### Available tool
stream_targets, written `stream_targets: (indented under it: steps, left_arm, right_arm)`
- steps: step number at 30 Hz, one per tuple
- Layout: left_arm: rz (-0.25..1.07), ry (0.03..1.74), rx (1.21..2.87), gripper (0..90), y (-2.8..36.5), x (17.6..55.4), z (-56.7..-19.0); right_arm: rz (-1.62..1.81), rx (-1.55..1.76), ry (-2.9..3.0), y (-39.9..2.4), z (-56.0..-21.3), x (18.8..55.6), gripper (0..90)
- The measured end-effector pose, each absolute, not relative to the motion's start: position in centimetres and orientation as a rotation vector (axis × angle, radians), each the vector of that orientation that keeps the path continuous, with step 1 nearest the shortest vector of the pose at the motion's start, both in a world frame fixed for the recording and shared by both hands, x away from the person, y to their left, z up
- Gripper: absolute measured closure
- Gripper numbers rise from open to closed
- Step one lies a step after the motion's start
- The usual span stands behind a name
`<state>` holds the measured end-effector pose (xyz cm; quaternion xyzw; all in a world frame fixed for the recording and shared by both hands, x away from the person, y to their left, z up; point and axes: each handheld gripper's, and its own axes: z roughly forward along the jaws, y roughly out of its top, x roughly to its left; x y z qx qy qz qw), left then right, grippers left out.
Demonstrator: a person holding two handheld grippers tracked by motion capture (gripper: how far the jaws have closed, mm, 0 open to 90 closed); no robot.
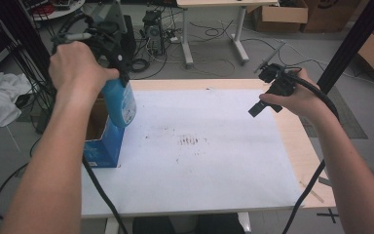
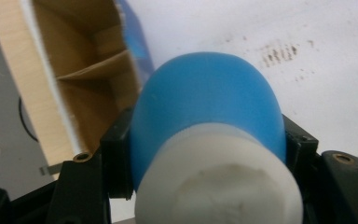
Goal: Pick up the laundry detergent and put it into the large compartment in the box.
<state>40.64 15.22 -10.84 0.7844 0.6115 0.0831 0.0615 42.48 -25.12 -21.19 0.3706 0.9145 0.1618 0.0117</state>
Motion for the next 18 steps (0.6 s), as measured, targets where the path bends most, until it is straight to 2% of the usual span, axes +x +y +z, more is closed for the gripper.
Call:
stream_targets:
  steps: [18]
  left_arm:
    - [0.353,2.014,2.253,38.2,22.3,40.0,-9.1]
  right_arm:
    - [0.478,1.171,2.846,-25.7,-21.2,42.5,29.2]
